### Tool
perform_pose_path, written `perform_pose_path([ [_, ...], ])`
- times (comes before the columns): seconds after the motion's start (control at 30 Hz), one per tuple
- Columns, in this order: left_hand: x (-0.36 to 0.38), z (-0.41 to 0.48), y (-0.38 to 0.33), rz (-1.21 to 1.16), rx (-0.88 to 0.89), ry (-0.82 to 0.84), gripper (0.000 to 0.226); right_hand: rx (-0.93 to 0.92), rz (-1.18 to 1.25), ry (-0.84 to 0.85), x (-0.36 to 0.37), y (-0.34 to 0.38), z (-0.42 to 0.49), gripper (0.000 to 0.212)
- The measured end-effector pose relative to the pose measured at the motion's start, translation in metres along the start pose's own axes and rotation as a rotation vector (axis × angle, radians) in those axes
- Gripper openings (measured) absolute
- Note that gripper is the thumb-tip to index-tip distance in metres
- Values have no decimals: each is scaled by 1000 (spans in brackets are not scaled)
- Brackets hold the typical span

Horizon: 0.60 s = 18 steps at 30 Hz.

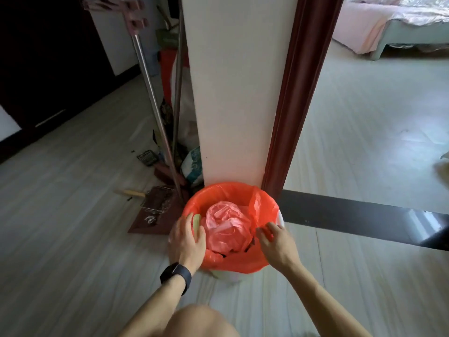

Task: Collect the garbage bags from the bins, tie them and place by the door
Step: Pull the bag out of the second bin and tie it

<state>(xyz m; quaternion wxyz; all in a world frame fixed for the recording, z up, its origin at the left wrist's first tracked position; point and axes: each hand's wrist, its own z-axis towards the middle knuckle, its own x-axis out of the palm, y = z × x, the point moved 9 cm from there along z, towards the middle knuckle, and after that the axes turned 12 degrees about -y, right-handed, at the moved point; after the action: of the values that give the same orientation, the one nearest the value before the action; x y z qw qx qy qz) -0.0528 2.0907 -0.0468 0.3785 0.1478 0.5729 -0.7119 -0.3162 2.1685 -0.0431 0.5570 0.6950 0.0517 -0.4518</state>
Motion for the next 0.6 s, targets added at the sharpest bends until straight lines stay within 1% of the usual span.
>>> perform_pose_path([
  [0.07, 4, -1, 43, -58, -400, 50, 59, -83, -113, 18, 17, -1, -6, 26],
  [0.1, 10, -7, 61, -116, -586, 107, 63, -108, -183, 23, 23, -4, -9, 25],
  [0.17, 28, -32, 88, -245, -936, 280, 65, -132, -273, -2, 29, -11, -13, 25],
  [0.2, 35, -45, 95, -325, -1072, 362, 64, -147, -294, -22, 32, -12, -15, 26],
  [0.23, 40, -54, 97, -407, -1163, 421, 65, -155, -306, -41, 34, -13, -17, 26],
  [0.3, 48, -61, 100, -537, -1253, 465, 61, -155, -311, -62, 35, -16, -17, 25],
  [0.33, 49, -60, 103, -555, -1263, 468, 52, -160, -313, -60, 37, -17, -16, 25],
  [0.4, 50, -57, 108, -533, -1250, 480, 35, -166, -326, -47, 39, -20, -15, 26],
  [0.47, 50, -56, 114, -494, -1236, 507, 23, -168, -331, -42, 39, -21, -15, 26],
  [0.53, 52, -60, 115, -483, -1257, 536, 17, -182, -346, -56, 38, -18, -17, 25],
  [0.6, 53, -68, 113, -466, -1294, 572, 21, -188, -354, -65, 38, -17, -19, 24],
])
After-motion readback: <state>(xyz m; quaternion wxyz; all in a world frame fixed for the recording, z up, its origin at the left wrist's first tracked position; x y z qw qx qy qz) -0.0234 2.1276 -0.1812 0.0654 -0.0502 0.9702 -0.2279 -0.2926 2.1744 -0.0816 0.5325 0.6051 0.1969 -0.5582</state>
